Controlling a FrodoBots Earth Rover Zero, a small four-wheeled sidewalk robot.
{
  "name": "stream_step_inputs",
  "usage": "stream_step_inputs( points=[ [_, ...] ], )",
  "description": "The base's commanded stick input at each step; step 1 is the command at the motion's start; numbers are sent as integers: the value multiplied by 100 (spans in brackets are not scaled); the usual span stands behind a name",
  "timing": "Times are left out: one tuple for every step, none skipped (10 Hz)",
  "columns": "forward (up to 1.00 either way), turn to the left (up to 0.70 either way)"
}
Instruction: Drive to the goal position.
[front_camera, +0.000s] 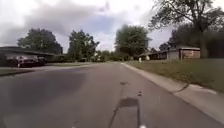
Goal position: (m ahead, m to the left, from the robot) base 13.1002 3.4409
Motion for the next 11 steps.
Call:
stream_step_inputs(
  points=[
    [100,1],
    [100,0],
    [100,0],
    [100,0],
    [100,0],
    [100,0],
    [100,0],
    [100,0],
    [100,0],
    [100,0],
    [100,0]
  ],
)
